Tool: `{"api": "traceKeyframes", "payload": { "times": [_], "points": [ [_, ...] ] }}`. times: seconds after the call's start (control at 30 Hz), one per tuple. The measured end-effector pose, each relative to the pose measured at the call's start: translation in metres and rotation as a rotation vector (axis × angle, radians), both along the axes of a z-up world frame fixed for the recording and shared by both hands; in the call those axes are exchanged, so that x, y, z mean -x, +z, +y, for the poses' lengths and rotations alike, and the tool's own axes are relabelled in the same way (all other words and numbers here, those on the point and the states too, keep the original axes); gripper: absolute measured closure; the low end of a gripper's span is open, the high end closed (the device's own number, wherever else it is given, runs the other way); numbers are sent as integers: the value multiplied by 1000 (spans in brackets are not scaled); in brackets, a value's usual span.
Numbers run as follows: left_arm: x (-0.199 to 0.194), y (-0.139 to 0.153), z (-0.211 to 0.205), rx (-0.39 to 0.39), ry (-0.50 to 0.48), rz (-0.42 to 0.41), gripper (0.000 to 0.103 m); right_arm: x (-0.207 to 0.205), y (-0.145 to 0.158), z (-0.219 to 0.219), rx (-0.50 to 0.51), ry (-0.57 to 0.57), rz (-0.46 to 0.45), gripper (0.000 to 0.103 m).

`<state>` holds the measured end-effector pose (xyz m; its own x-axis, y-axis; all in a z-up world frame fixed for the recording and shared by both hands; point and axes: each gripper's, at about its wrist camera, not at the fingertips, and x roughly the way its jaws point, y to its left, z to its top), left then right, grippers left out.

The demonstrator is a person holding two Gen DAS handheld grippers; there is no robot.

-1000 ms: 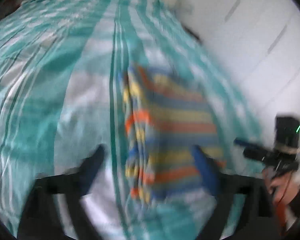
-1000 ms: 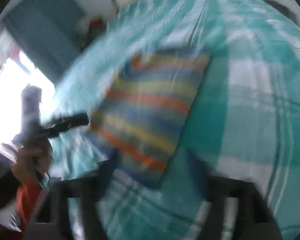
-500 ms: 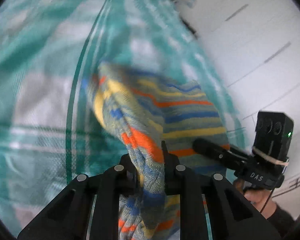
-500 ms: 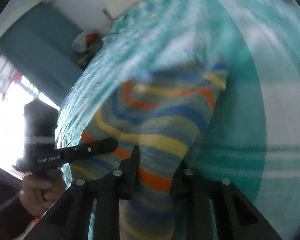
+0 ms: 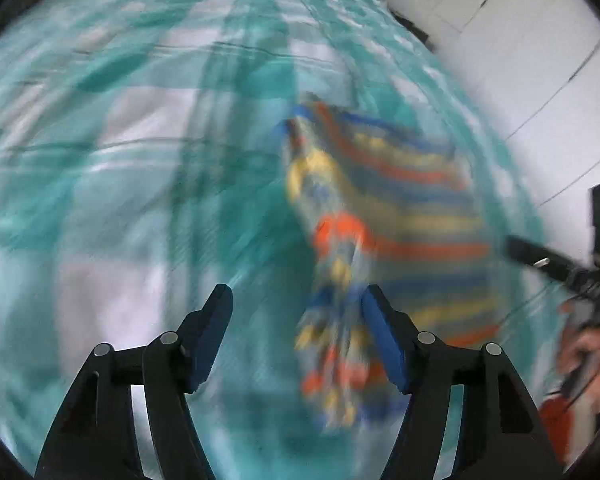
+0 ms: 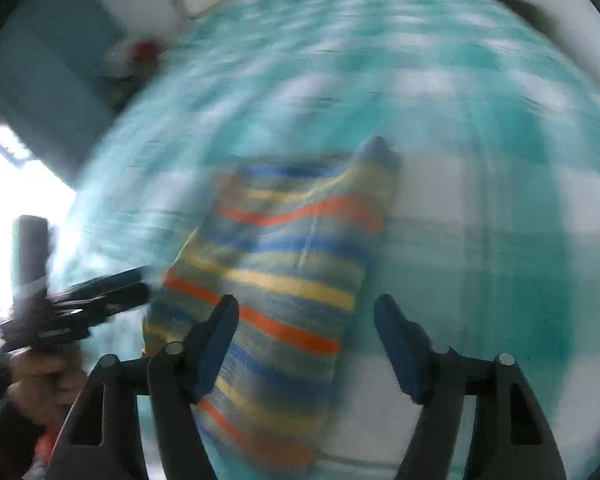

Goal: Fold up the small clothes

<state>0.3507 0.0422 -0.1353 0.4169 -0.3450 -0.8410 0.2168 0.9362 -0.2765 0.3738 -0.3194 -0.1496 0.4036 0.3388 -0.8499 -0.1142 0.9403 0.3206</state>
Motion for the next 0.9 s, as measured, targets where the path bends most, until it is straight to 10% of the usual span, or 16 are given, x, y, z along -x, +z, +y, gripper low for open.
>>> {"api": "traceKeyframes", "payload": {
  "times": [0.1,0.23,0.6,0.9],
  "points": [
    [51,37,1,-149,42,-148,8,48,10,-23,8,-82,-34,15],
    [104,88,-8,-275,108,-293,3,115,47,-8,96,-126,-97,5],
    [160,106,2,-345,243,-116,3,211,103,65,199,-73,-99,4],
    [201,117,-2,-348,221,-145,3,256,127,94,299,-33,-117,4]
  ]
}}
